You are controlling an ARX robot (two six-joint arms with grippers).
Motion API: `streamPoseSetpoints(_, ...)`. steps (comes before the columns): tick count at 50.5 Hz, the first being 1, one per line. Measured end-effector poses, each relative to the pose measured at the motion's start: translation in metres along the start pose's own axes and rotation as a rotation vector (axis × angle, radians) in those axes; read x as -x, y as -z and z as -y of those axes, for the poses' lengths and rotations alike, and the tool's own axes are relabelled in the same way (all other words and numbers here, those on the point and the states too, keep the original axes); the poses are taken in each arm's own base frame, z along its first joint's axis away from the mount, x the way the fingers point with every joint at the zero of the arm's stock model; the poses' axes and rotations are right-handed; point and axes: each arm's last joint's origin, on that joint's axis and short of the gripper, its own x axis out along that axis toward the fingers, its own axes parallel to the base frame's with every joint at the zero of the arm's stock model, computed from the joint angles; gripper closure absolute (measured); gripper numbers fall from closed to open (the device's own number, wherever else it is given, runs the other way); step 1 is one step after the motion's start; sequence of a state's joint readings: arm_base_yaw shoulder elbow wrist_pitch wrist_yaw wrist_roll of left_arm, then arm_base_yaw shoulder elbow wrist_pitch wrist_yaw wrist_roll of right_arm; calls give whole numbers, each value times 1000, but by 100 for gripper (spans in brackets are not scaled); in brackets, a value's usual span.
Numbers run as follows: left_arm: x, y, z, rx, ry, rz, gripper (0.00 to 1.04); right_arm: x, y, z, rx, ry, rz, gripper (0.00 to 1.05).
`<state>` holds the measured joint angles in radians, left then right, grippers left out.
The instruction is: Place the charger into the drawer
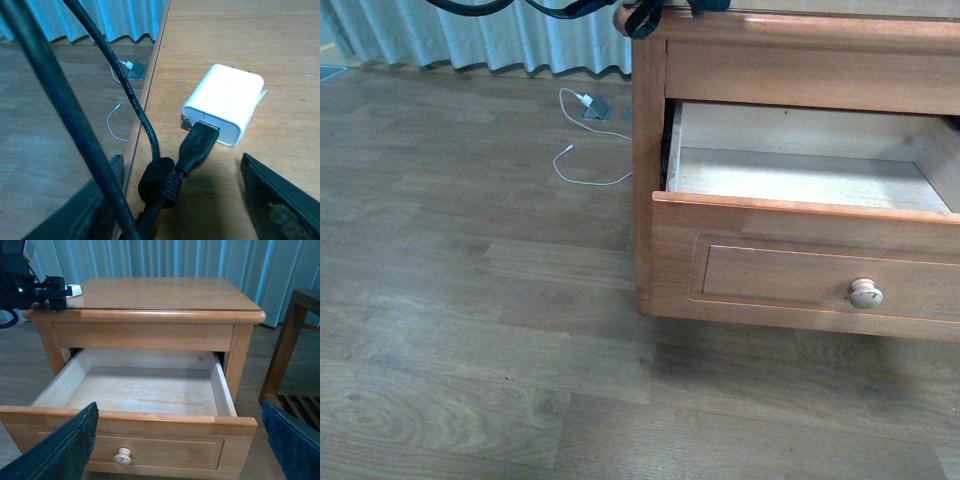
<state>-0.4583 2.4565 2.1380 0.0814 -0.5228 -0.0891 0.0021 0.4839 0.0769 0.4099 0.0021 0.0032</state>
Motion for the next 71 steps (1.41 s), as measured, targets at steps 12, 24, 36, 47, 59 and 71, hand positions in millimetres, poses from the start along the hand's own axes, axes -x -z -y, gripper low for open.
streamPoseSetpoints(12,6,3,-4,5,-1,-9,80,0,0,0,0,0,0,8)
streamPoseSetpoints(24,27,-7,-16,25,17,-2,96,0,0,0,0,0,0,8)
streamPoseSetpoints(36,67,-35,-32,93,80,34,96,0,0,0,0,0,0,8)
streamPoseSetpoints(47,113,-46,-37,165,200,25,96,0,0,0,0,0,0,8)
streamPoseSetpoints(59,151,-26,-18,196,369,-54,96,0,0,0,0,0,0,8)
streamPoseSetpoints(71,142,2,0,211,449,-179,96,0,0,0,0,0,0,8)
